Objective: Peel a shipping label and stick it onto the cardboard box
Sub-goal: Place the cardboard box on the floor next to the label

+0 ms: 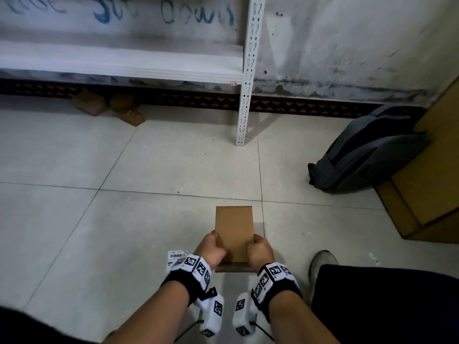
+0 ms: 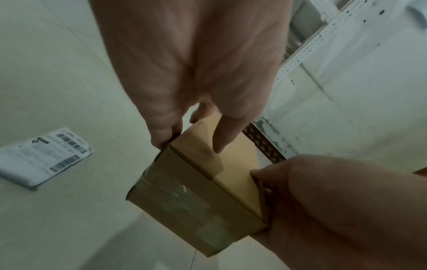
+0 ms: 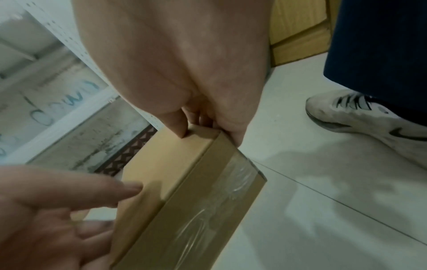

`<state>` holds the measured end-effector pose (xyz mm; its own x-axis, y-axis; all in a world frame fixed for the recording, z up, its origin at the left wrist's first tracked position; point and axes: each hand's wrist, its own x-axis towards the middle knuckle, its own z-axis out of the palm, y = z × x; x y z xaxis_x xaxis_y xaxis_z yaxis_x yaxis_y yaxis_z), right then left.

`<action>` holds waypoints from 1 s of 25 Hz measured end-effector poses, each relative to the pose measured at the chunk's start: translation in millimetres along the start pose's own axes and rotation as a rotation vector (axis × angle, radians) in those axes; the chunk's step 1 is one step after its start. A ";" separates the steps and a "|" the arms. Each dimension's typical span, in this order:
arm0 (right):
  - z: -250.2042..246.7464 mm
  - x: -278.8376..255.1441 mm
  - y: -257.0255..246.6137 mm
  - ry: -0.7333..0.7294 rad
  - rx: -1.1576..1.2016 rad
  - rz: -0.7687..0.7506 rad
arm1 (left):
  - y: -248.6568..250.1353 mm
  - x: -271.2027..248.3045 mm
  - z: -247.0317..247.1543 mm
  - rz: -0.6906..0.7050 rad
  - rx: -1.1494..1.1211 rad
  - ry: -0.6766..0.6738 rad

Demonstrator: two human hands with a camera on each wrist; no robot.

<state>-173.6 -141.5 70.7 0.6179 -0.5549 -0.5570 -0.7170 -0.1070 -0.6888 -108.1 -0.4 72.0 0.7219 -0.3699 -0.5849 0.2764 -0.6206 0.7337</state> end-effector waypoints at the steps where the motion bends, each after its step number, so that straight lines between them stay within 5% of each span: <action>1: 6.6 4.6 5.8 0.000 0.033 0.008 | -6.0 7.1 6.5 -0.008 0.004 0.016; 9: 61.3 51.0 41.7 -0.031 0.132 0.045 | -48.7 52.7 8.1 -0.133 -0.249 0.035; 19: 79.2 66.3 66.6 -0.062 0.136 0.189 | -78.1 80.0 33.0 -0.252 -0.181 0.026; 25: 89.8 70.4 69.0 -0.077 -0.008 0.125 | -88.6 80.7 24.5 -0.263 -0.106 0.031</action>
<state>-150.7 -113.9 -57.7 0.5462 -0.4996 -0.6724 -0.7923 -0.0475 -0.6083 -89.9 7.8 -48.6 0.6349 -0.1837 -0.7504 0.5205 -0.6161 0.5912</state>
